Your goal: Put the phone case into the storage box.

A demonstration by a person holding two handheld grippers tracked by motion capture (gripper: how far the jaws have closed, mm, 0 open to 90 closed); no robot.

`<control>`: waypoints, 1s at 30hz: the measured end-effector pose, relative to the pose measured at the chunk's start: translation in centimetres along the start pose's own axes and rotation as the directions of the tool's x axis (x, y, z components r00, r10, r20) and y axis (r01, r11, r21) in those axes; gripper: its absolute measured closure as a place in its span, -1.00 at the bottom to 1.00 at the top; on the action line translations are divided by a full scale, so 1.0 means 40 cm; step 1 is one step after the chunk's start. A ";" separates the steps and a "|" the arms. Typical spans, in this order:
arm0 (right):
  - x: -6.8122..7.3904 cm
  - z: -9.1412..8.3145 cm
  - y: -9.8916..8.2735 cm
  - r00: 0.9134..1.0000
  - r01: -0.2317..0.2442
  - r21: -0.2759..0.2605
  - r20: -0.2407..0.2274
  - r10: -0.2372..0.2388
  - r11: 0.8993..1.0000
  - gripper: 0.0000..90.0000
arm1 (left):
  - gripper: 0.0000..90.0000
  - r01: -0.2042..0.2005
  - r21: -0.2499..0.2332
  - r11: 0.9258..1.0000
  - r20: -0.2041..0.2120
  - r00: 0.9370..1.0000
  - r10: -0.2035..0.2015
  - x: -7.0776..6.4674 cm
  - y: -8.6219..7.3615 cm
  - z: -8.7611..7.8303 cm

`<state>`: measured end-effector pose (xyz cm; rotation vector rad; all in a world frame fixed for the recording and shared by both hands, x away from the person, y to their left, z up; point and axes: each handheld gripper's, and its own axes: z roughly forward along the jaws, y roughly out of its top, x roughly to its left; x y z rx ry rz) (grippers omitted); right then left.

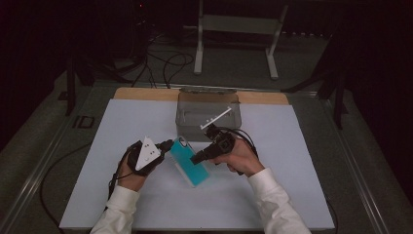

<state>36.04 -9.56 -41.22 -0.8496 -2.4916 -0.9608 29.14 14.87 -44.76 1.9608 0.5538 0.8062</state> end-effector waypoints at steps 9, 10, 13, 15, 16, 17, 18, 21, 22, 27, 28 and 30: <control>0.007 -0.004 -0.003 0.998 -0.070 -0.012 -0.002 0.070 0.997 0.81 | 0.94 0.017 -0.003 1.000 -0.006 1.000 -0.017 -0.001 0.000 0.003; 0.008 -0.004 -0.003 0.997 -0.071 -0.016 0.003 0.071 0.997 0.82 | 0.93 0.021 -0.002 1.000 -0.009 1.000 -0.021 -0.001 0.001 0.003; 0.008 -0.003 -0.001 0.996 -0.085 -0.027 0.008 0.085 0.996 0.82 | 0.91 0.033 -0.002 0.999 -0.011 0.999 -0.033 0.003 0.001 0.002; 0.009 -0.002 0.000 0.996 -0.084 -0.032 0.012 0.084 0.996 0.82 | 0.85 0.045 -0.006 0.999 -0.010 0.999 -0.045 0.006 0.001 0.001; 0.009 -0.001 0.001 0.996 -0.083 -0.033 0.015 0.084 0.996 0.82 | 0.78 0.042 -0.006 0.999 -0.018 0.999 -0.042 0.007 0.001 0.000; 0.009 0.000 0.001 0.996 -0.082 -0.036 0.016 0.083 0.996 0.82 | 0.70 0.049 -0.006 0.999 -0.021 0.999 -0.049 0.008 0.001 -0.001; 0.009 0.000 0.002 0.997 -0.080 -0.036 0.017 0.081 0.996 0.82 | 0.59 0.059 -0.008 0.998 -0.029 0.998 -0.059 0.008 0.002 -0.001; 0.011 0.000 0.004 0.997 -0.078 -0.042 0.021 0.079 0.996 0.82 | 0.21 0.089 -0.009 0.996 -0.042 0.995 -0.090 0.014 0.002 -0.001; 0.011 -0.001 0.004 0.997 -0.073 -0.045 0.024 0.074 0.996 0.82 | 0.11 0.103 -0.008 0.995 -0.040 0.994 -0.103 0.018 0.001 0.000; 0.018 -0.007 0.007 0.997 -0.062 -0.055 0.046 0.064 0.997 0.82 | -0.30 0.166 -0.019 0.986 -0.082 0.983 -0.167 0.026 -0.004 0.002; 0.018 -0.007 0.007 0.997 -0.060 -0.056 0.049 0.063 0.997 0.82 | -0.36 0.173 -0.028 0.984 -0.096 0.980 -0.175 0.027 -0.005 -0.001; 0.019 -0.009 0.007 0.997 -0.059 -0.059 0.054 0.062 0.996 0.82 | -0.50 0.199 -0.038 0.979 -0.120 0.972 -0.202 0.033 -0.003 -0.005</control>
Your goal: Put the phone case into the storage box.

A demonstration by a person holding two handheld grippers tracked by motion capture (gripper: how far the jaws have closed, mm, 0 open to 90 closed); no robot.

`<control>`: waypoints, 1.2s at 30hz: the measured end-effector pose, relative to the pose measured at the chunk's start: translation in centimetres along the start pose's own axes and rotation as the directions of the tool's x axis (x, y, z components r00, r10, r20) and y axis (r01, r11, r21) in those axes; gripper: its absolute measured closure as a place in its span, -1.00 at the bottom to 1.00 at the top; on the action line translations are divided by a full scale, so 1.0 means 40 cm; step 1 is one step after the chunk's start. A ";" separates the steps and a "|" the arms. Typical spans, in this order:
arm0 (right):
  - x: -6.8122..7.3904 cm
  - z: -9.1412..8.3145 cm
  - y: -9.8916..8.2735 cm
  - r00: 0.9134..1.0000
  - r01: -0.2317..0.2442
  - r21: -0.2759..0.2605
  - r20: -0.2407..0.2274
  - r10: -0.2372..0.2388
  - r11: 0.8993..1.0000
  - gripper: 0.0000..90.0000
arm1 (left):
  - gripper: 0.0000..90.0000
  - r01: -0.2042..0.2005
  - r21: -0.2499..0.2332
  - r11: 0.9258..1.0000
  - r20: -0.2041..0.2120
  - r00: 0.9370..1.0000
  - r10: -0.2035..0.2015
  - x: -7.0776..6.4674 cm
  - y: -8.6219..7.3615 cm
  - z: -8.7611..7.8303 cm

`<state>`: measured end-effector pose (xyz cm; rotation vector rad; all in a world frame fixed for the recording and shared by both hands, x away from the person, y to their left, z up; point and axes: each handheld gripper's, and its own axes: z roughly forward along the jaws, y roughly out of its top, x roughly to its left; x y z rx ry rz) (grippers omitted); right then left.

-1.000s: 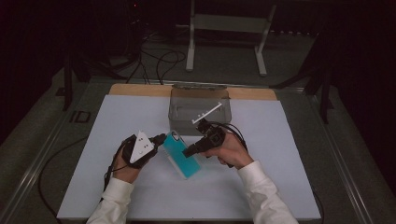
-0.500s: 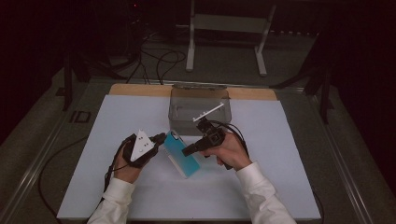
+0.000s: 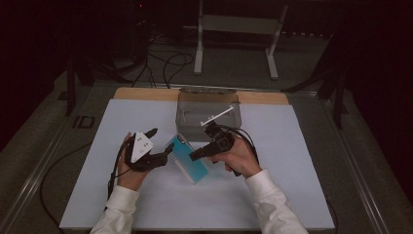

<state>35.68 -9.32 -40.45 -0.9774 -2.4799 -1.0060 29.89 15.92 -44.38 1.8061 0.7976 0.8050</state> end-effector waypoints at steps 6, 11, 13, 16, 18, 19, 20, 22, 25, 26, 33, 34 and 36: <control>0.001 -0.003 -0.001 1.000 -0.002 -0.007 0.006 0.002 1.000 0.82 | -0.98 0.086 0.012 0.996 -0.005 0.996 -0.086 0.031 0.000 -0.006; 0.001 -0.005 0.003 1.000 -0.002 -0.012 0.023 0.002 1.000 0.82 | -1.00 0.113 -0.003 0.994 -0.010 0.993 -0.113 0.048 0.005 -0.025; 0.001 -0.008 0.005 1.000 -0.003 -0.018 0.026 0.003 1.000 0.82 | -1.00 0.113 -0.015 0.993 -0.014 0.993 -0.113 0.054 0.004 -0.038; 0.000 -0.014 0.006 0.999 -0.008 -0.027 0.034 0.009 1.000 0.82 | -1.00 0.126 -0.007 0.992 -0.026 0.992 -0.126 0.066 -0.008 -0.053; -0.002 -0.018 0.007 0.999 -0.010 -0.033 0.040 0.011 0.999 0.82 | -1.00 0.139 0.002 0.990 -0.026 0.990 -0.139 0.077 -0.021 -0.062; -0.002 -0.019 0.007 0.999 -0.012 -0.036 0.041 0.014 0.999 0.82 | -1.00 0.147 0.005 0.989 -0.023 0.989 -0.147 0.083 -0.027 -0.068; -0.003 -0.021 0.008 0.999 -0.012 -0.037 0.042 0.013 0.999 0.82 | -1.00 0.153 0.006 0.988 -0.024 0.988 -0.152 0.087 -0.033 -0.074; -0.002 -0.022 0.008 0.999 -0.007 -0.041 0.046 0.009 0.999 0.82 | -1.00 0.157 0.012 0.987 -0.035 0.987 -0.157 0.093 -0.043 -0.084; -0.001 -0.023 0.008 0.998 -0.003 -0.047 0.056 0.006 0.999 0.82 | -1.00 0.158 0.029 0.987 -0.042 0.987 -0.157 0.097 -0.062 -0.099; -0.001 -0.024 0.008 0.998 -0.002 -0.052 0.057 0.005 0.999 0.82 | -1.00 0.156 0.031 0.987 -0.046 0.987 -0.155 0.097 -0.069 -0.104; -0.001 -0.029 0.011 0.998 -0.010 -0.060 0.066 0.014 0.998 0.82 | -1.00 0.174 0.055 0.983 -0.083 0.982 -0.169 0.093 -0.128 -0.138; -0.001 -0.030 0.012 0.998 -0.010 -0.060 0.068 0.014 0.998 0.82 | -1.00 0.179 0.055 0.982 -0.087 0.981 -0.174 0.093 -0.137 -0.143; -0.002 -0.031 0.013 0.998 -0.012 -0.061 0.069 0.016 0.998 0.82 | -1.00 0.183 0.062 0.981 -0.105 0.979 -0.175 0.092 -0.153 -0.154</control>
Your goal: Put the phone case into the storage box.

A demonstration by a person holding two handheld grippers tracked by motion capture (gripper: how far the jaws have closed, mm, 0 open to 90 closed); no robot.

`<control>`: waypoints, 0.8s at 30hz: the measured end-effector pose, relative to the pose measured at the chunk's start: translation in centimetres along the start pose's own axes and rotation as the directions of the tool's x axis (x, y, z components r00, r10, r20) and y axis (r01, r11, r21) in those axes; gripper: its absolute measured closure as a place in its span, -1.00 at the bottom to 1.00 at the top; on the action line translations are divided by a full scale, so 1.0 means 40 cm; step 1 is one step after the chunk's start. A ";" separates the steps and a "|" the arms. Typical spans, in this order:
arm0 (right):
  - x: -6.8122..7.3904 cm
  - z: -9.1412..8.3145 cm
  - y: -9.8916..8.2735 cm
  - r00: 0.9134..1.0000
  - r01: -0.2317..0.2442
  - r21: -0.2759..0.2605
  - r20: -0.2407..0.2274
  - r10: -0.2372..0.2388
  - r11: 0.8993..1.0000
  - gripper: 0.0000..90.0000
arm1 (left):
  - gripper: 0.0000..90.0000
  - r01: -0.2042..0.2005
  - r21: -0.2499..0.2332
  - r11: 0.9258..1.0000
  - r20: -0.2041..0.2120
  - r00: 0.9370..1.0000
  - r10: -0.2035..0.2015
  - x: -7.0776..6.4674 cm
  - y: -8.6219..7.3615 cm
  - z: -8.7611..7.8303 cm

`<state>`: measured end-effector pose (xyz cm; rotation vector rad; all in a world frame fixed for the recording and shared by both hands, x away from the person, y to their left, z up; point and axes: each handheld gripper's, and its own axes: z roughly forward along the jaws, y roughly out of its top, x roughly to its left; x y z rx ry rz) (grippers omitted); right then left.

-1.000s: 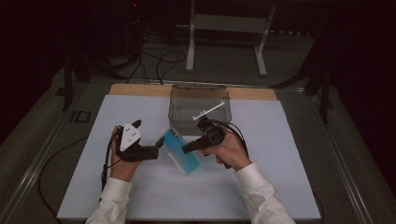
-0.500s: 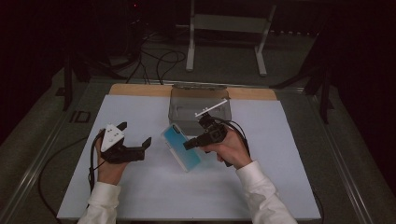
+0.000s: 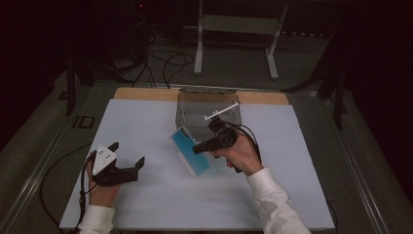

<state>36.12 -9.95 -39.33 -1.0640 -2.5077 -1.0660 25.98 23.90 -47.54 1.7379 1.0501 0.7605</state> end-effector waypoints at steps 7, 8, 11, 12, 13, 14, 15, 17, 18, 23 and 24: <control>0.003 0.000 0.009 1.000 -0.009 -0.012 0.008 0.009 1.000 0.82 | -1.00 0.024 -0.001 1.000 -0.010 1.000 -0.024 -0.011 -0.047 -0.034; 0.004 0.000 0.010 1.000 -0.009 -0.013 0.009 0.009 1.000 0.82 | -1.00 0.018 0.002 1.000 -0.011 1.000 -0.018 -0.013 -0.050 -0.036; 0.007 -0.002 0.016 1.000 -0.013 -0.018 0.016 0.013 1.000 0.82 | -1.00 0.005 0.001 1.000 -0.011 1.000 -0.005 -0.016 -0.055 -0.040; 0.008 -0.003 0.017 1.000 -0.013 -0.020 0.018 0.014 1.000 0.82 | -1.00 0.003 0.001 1.000 -0.012 1.000 -0.003 -0.017 -0.057 -0.041; 0.009 -0.005 0.019 1.000 -0.012 -0.023 0.022 0.013 1.000 0.82 | -1.00 0.002 -0.003 1.000 -0.014 1.000 -0.002 -0.017 -0.059 -0.041; 0.010 -0.007 0.022 1.000 -0.016 -0.025 0.023 0.016 1.000 0.82 | -1.00 0.006 -0.007 1.000 -0.021 1.000 -0.006 -0.018 -0.061 -0.041; 0.010 -0.009 0.026 0.999 -0.019 -0.030 0.030 0.020 0.999 0.82 | -1.00 0.004 -0.007 1.000 -0.024 1.000 -0.004 -0.018 -0.063 -0.041; 0.011 -0.011 0.031 0.999 -0.021 -0.039 0.043 0.023 0.999 0.82 | -1.00 -0.006 -0.009 1.000 -0.033 0.999 0.006 -0.020 -0.065 -0.040; 0.011 -0.012 0.035 0.998 -0.025 -0.039 0.050 0.027 0.999 0.82 | -1.00 -0.013 -0.008 1.000 -0.040 0.999 0.013 -0.022 -0.067 -0.038; 0.013 -0.015 0.051 0.997 -0.032 -0.057 0.075 0.036 0.998 0.82 | -1.00 -0.015 -0.007 1.000 -0.055 0.998 0.014 -0.027 -0.071 -0.035; 0.013 -0.015 0.051 0.997 -0.032 -0.057 0.075 0.036 0.998 0.82 | -1.00 -0.015 -0.007 1.000 -0.055 0.998 0.014 -0.027 -0.071 -0.035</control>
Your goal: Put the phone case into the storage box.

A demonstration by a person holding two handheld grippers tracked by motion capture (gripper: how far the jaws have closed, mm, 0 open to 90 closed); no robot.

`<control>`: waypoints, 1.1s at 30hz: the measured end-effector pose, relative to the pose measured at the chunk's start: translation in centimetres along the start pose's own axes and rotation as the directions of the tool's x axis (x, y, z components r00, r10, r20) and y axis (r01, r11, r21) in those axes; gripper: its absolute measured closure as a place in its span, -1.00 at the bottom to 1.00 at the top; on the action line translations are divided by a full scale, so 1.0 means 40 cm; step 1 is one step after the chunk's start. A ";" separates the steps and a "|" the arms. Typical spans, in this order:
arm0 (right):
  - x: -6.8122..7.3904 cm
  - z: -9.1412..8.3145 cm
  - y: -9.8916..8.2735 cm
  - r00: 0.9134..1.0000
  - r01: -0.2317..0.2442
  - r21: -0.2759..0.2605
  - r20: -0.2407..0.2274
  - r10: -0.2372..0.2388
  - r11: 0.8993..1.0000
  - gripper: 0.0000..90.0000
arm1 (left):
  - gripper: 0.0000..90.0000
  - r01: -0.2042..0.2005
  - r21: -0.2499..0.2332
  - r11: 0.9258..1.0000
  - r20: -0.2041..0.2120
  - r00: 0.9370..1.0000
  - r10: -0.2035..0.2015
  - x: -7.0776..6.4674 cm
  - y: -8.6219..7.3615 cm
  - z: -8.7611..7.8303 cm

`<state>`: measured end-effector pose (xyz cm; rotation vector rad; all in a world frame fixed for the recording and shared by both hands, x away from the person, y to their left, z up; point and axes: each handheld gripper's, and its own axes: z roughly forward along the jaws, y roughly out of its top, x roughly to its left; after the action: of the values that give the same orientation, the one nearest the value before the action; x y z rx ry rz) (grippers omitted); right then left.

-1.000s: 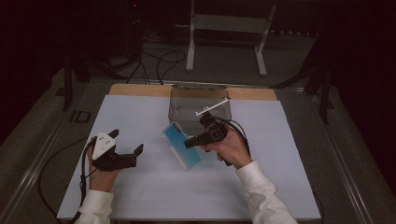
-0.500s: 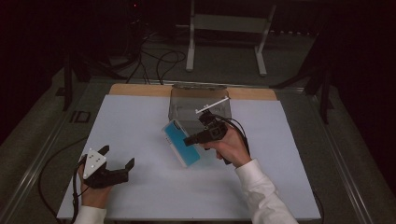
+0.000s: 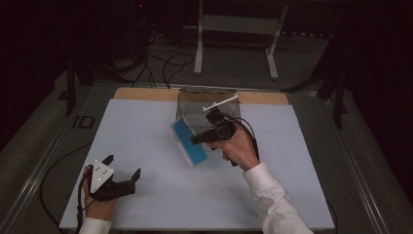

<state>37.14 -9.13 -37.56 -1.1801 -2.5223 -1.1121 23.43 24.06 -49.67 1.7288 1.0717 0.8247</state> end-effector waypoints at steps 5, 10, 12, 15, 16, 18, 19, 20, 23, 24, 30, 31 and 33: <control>-0.004 -0.003 0.019 1.000 -0.009 -0.013 0.021 0.009 1.000 0.82 | -1.00 0.008 -0.003 1.000 -0.006 1.000 -0.008 0.001 -0.002 0.001; -0.008 -0.003 0.033 0.999 -0.024 -0.018 0.043 0.024 1.000 0.82 | -1.00 0.008 0.002 1.000 -0.019 1.000 -0.008 0.003 -0.004 0.003; -0.011 -0.003 0.039 0.998 -0.027 -0.022 0.051 0.028 0.999 0.82 | -1.00 0.003 0.003 1.000 -0.023 1.000 -0.003 0.001 -0.004 0.005; -0.017 -0.003 0.047 0.998 -0.033 -0.028 0.060 0.034 0.999 0.82 | -1.00 0.002 0.008 1.000 -0.018 1.000 -0.002 -0.001 -0.004 0.008; -0.019 -0.003 0.048 0.997 -0.035 -0.030 0.062 0.037 0.999 0.82 | -1.00 0.000 0.009 1.000 -0.018 1.000 0.000 -0.001 -0.004 0.008; -0.024 -0.004 0.052 0.997 -0.037 -0.031 0.068 0.039 0.999 0.82 | -1.00 0.001 0.007 1.000 -0.017 1.000 0.000 -0.002 -0.004 0.009; -0.025 -0.003 0.054 0.997 -0.038 -0.034 0.069 0.040 0.999 0.82 | -1.00 0.000 0.007 1.000 -0.016 1.000 0.000 -0.002 -0.004 0.009; -0.028 -0.004 0.056 0.997 -0.036 -0.034 0.073 0.039 0.999 0.82 | -1.00 0.000 0.007 1.000 -0.016 1.000 0.000 -0.002 -0.004 0.009; -0.031 -0.005 0.063 0.996 -0.035 -0.037 0.083 0.038 0.999 0.82 | -1.00 0.001 0.007 1.000 -0.014 1.000 0.000 -0.003 -0.004 0.009; -0.032 -0.005 0.066 0.996 -0.036 -0.038 0.083 0.039 0.999 0.82 | -1.00 -0.001 0.008 1.000 -0.015 1.000 0.001 -0.003 -0.004 0.010; -0.037 -0.008 0.084 0.994 -0.033 -0.043 0.105 0.038 0.999 0.82 | -1.00 -0.004 0.009 1.000 -0.013 1.000 0.004 -0.003 -0.005 0.010; -0.038 -0.009 0.087 0.993 -0.032 -0.043 0.110 0.036 0.999 0.82 | -1.00 -0.003 0.009 1.000 -0.013 1.000 0.004 -0.003 -0.005 0.010; -0.040 -0.011 0.092 0.993 -0.035 -0.047 0.114 0.040 0.998 0.82 | -1.00 -0.005 0.008 1.000 -0.014 1.000 0.005 -0.004 -0.005 0.010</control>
<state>40.77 -8.86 -35.83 -1.3333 -2.5599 -1.1283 23.67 23.83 -50.01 1.7361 1.0814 0.8375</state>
